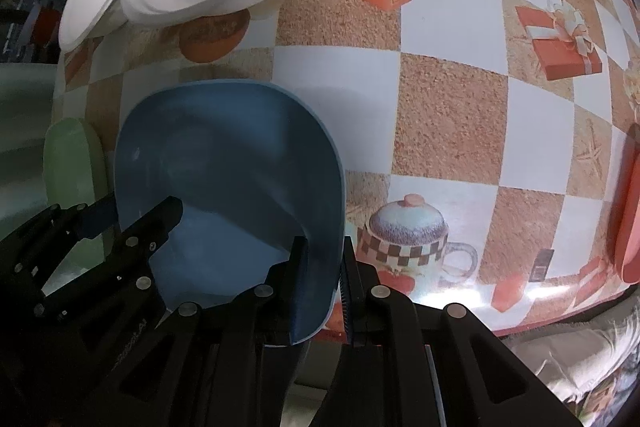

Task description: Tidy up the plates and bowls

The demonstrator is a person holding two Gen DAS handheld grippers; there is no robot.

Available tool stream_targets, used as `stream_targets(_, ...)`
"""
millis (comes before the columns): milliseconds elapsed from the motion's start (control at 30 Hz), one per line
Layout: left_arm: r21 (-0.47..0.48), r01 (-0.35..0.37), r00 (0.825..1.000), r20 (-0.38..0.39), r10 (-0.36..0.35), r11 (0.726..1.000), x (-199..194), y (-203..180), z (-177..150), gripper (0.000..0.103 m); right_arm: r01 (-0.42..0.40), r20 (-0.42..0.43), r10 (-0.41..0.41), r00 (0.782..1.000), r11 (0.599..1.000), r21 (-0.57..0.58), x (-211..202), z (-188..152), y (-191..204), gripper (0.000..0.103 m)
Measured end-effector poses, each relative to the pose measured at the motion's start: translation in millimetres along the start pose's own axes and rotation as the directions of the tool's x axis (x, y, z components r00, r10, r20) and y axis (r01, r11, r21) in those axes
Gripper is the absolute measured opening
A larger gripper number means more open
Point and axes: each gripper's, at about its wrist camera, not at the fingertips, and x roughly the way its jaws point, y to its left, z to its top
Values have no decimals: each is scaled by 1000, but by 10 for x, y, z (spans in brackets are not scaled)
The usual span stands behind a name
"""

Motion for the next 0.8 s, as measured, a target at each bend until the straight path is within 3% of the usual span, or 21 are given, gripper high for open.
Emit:
stream_targets(400,-56,-13,995,100,19,998,-524,236,-76,38,-4,44,8,999,996,-86,-411,-253,397,17)
stream_targets(800,-200,-66,979,176,102,977,-866,919,-360,38,1,37,10,999,957,-291,-635,-437,1498,17)
